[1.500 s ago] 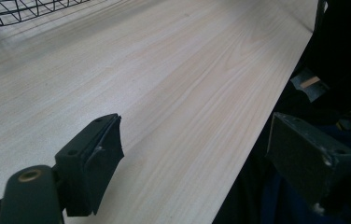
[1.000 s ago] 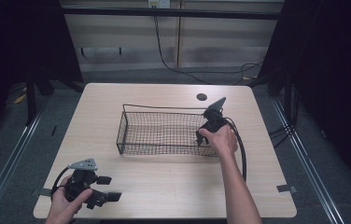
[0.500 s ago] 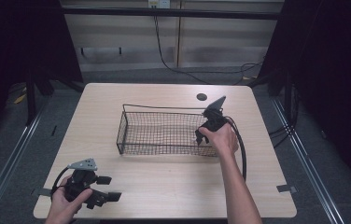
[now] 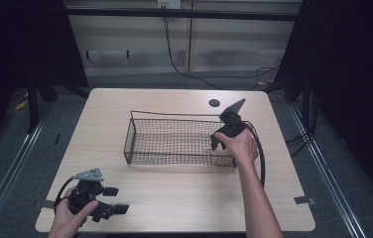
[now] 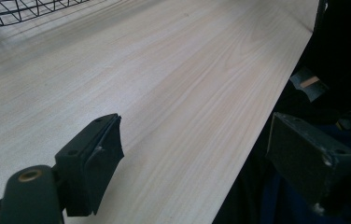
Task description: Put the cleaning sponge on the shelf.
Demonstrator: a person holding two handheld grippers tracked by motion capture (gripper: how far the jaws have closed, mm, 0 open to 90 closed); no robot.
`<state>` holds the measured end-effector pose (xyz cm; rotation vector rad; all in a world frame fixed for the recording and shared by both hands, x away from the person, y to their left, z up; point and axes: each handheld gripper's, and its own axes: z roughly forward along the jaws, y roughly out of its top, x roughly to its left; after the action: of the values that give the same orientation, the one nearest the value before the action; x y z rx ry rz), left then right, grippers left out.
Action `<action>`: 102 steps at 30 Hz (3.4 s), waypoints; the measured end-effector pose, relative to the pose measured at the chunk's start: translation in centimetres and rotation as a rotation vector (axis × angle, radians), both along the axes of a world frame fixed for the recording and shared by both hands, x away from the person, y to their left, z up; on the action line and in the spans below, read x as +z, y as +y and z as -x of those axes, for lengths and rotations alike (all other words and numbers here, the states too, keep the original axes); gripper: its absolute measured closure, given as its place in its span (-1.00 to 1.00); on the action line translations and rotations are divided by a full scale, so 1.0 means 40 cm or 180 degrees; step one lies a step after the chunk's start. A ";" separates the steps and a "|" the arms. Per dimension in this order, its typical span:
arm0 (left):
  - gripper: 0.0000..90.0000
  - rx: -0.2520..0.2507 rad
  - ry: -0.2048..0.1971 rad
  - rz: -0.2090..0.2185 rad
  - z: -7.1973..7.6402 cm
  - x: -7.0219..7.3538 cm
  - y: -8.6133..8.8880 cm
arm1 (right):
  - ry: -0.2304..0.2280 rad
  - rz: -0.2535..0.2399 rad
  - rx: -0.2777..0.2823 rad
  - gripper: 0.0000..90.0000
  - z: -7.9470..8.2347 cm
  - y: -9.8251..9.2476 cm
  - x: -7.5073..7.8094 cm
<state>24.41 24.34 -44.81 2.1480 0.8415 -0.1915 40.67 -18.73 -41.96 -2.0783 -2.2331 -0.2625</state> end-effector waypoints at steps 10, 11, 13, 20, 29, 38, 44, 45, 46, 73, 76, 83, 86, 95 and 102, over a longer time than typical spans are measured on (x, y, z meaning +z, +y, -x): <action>-0.61 0.0000 0.0003 -0.0003 0.001 0.000 0.000 | -0.0066 -0.0119 0.0014 -0.52 0.007 -0.015 0.017; -0.61 -0.0001 0.0001 0.0003 0.000 0.000 0.000 | -0.0075 -0.0139 0.0008 -0.51 0.008 -0.017 0.019; -0.61 0.0000 -0.0001 0.0000 0.000 0.000 0.000 | -0.0089 -0.0170 0.0031 -0.50 0.012 -0.021 0.023; -0.61 0.0005 0.0004 0.0005 0.001 -0.001 -0.002 | -0.0159 -0.0260 0.0049 -0.49 0.022 -0.029 0.040; -0.61 0.0006 0.0010 -0.0019 0.001 -0.001 -0.002 | -0.0257 -0.0384 0.0198 -0.50 0.038 -0.036 0.059; -0.61 0.0001 0.0013 -0.0026 0.000 -0.001 -0.002 | -0.0401 -0.0458 0.0407 -0.46 0.062 -0.025 0.086; -0.61 0.0007 0.0016 -0.0031 0.000 -0.002 -0.004 | -0.0463 -0.0559 0.0475 -0.41 0.079 -0.024 0.092; -0.61 0.0005 0.0016 -0.0033 0.000 -0.002 -0.004 | -0.0464 -0.0564 0.0485 -0.41 0.082 -0.022 0.094; -0.61 0.0003 0.0007 -0.0037 0.000 -0.002 -0.003 | -0.0476 -0.0563 0.0502 -0.41 0.084 -0.020 0.095; -0.58 0.0020 0.0014 -0.0035 0.001 -0.002 -0.004 | -0.0797 -0.0658 0.0981 -0.45 0.236 0.014 0.080; -0.58 0.0022 0.0003 -0.0042 0.001 -0.002 -0.003 | -0.0854 -0.0706 0.1007 -0.43 0.257 0.020 0.076; -0.58 0.0020 0.0010 -0.0058 0.000 -0.005 -0.004 | -0.0964 -0.0747 0.1072 -0.35 0.305 0.027 0.042; -0.58 0.0020 0.0009 -0.0055 0.001 -0.005 -0.004 | -0.0932 -0.0837 0.1082 -0.31 0.324 0.025 0.025; -0.58 -0.0027 -0.0004 -0.0032 0.005 -0.005 -0.006 | -0.1036 -0.0781 0.1093 -0.27 0.396 0.007 -0.015; -0.58 0.0002 0.0011 -0.0064 0.004 -0.006 -0.004 | -0.1193 -0.0740 0.1046 -0.29 0.443 -0.015 -0.045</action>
<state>24.26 24.17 -45.06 2.1667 0.8493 -0.1871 22.96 -19.33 -43.74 -1.6198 -2.5492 -0.8983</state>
